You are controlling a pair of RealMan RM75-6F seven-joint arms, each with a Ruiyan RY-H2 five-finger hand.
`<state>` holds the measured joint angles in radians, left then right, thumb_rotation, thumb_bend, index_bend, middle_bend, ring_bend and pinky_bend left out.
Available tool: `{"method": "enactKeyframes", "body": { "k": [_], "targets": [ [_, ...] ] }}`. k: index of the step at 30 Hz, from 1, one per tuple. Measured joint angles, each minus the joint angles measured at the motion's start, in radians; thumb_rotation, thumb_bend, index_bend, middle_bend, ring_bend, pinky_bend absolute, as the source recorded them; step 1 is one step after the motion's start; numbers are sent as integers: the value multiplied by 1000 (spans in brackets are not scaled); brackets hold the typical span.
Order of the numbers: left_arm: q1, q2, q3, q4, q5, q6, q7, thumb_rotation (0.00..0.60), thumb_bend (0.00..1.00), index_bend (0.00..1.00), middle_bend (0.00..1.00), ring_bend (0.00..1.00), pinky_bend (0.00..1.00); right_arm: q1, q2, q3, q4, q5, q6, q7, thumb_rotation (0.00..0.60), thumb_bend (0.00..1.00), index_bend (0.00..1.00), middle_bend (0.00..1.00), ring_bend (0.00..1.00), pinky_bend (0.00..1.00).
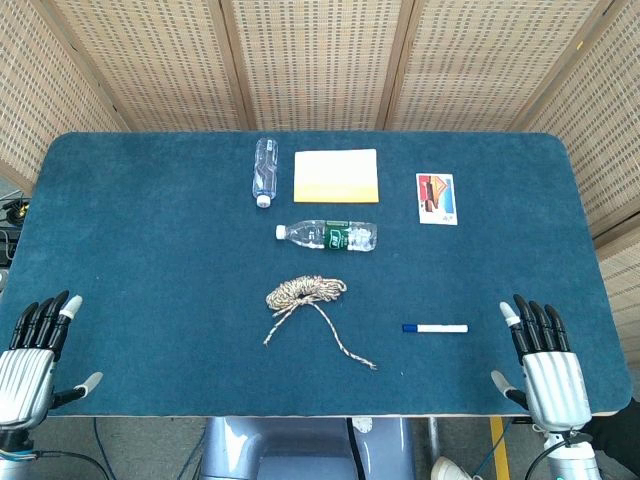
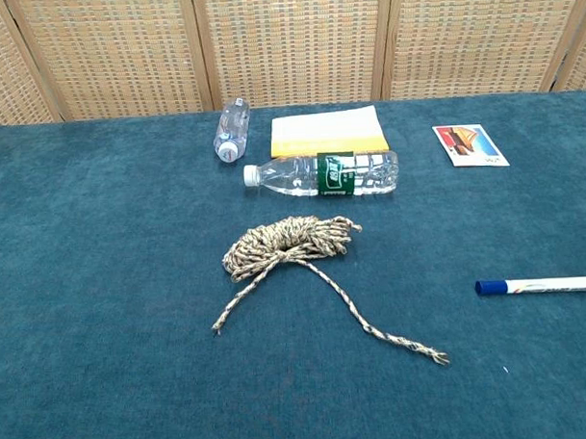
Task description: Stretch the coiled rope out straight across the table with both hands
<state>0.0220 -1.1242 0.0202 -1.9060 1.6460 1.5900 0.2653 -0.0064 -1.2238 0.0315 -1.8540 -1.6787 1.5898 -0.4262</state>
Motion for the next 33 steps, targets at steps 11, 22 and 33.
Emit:
{"method": "enactKeyframes", "body": {
  "k": [11, 22, 33],
  "targets": [
    [-1, -3, -1, 0, -4, -4, 8, 600, 0, 0, 0, 0, 0, 5, 0, -3, -1, 7, -19, -1, 600, 0, 64, 0, 0, 0],
    [-7, -23, -8, -4, -24, -20, 55, 600, 0, 0, 0, 0, 0, 97, 2, -5, -26, 36, -204, -104, 600, 0, 222, 0, 0, 0],
    [-16, -47, -9, 2, -36, -41, 102, 600, 0, 0, 0, 0, 0, 327, -105, 55, -22, 212, -537, -193, 600, 140, 410, 0, 0, 0]
  ]
}}
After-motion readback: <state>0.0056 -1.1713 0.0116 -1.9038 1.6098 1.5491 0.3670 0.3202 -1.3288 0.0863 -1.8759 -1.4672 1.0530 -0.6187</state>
